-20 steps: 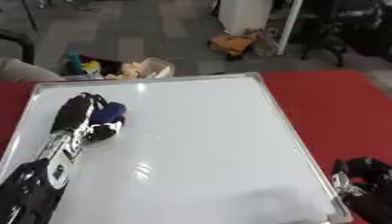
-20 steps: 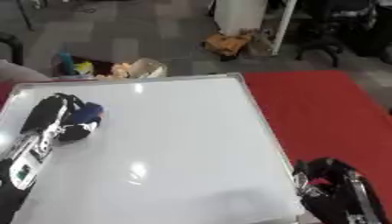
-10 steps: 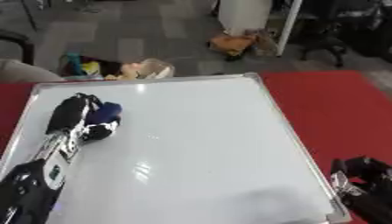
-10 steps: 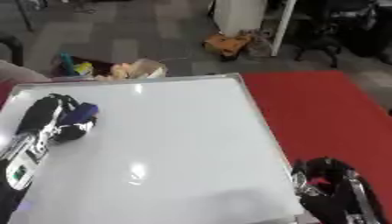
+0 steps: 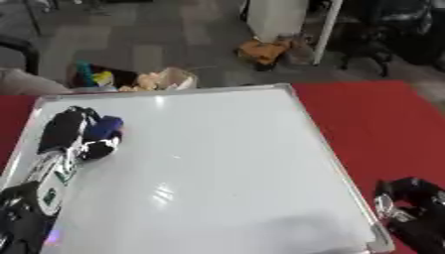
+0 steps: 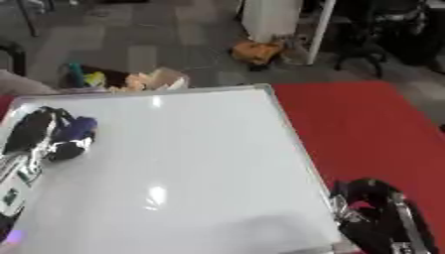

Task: Wipe the whiteboard clean with a brush.

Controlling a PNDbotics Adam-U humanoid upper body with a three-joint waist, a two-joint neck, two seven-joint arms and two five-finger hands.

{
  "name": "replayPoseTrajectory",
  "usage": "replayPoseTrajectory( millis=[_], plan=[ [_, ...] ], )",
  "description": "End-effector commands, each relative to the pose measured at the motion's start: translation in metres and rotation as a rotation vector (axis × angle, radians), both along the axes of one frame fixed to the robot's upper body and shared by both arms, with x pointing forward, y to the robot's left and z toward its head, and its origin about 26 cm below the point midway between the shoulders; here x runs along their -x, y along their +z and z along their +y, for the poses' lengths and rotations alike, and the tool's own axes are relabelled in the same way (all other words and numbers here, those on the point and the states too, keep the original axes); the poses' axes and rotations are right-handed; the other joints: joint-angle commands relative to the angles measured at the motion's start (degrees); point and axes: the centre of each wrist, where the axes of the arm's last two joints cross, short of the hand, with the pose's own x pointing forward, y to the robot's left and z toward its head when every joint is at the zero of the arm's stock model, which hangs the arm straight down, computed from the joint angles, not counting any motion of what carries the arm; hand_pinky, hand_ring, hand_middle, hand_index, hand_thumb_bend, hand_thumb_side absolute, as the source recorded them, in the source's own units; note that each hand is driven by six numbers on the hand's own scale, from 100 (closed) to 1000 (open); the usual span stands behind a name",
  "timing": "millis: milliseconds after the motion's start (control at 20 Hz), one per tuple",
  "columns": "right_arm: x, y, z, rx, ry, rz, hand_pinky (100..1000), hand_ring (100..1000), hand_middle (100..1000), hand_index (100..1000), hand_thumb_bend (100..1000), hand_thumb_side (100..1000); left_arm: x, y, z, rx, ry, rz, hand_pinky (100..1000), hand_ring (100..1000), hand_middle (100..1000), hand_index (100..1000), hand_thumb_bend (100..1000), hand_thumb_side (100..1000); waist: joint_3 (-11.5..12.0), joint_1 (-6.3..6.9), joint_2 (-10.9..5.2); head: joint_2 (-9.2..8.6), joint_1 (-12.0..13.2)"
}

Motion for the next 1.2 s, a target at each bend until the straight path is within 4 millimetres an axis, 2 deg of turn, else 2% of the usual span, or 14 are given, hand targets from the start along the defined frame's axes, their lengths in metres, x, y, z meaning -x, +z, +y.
replayPoseTrajectory(
  millis=[50, 200, 350, 550, 1100, 1200],
  plan=[
    [0.001, 0.008, -0.002, 0.014, -0.001, -0.030, 174, 473, 362, 485, 100, 100, 0.007, -0.023, 0.033, -0.035, 0.092, 0.080, 338, 591, 469, 596, 412, 344, 0.3, -0.25, -0.33, -0.45, -0.2],
    [0.001, 0.008, -0.002, 0.014, -0.001, -0.030, 174, 473, 362, 486, 100, 100, 0.008, -0.024, 0.035, -0.034, 0.098, 0.080, 339, 592, 468, 595, 408, 340, 0.3, -0.27, -0.34, -0.46, -0.2],
    [0.001, 0.008, -0.002, 0.015, -0.002, -0.031, 174, 473, 362, 486, 100, 100, 0.011, -0.025, 0.046, -0.020, 0.133, 0.082, 338, 593, 468, 595, 407, 339, 0.5, -0.38, -0.45, -0.52, -0.3],
    [0.001, 0.008, -0.002, 0.016, -0.001, -0.032, 174, 473, 362, 486, 100, 100, 0.011, -0.027, 0.046, -0.007, 0.136, 0.082, 336, 595, 468, 594, 403, 339, 0.5, -0.47, -0.56, -0.59, -0.3],
    [0.001, 0.008, -0.002, 0.014, 0.003, -0.031, 174, 474, 362, 486, 100, 100, 0.006, -0.024, 0.019, -0.017, 0.047, 0.078, 333, 600, 469, 593, 402, 343, 0.3, -0.69, -0.60, -0.67, -0.2],
    [0.001, 0.008, -0.002, 0.013, 0.005, -0.031, 174, 474, 362, 486, 100, 100, 0.003, -0.021, 0.009, -0.020, 0.017, 0.072, 333, 601, 470, 593, 401, 344, 0.1, -0.67, -0.57, -0.61, -0.1]
  ],
)
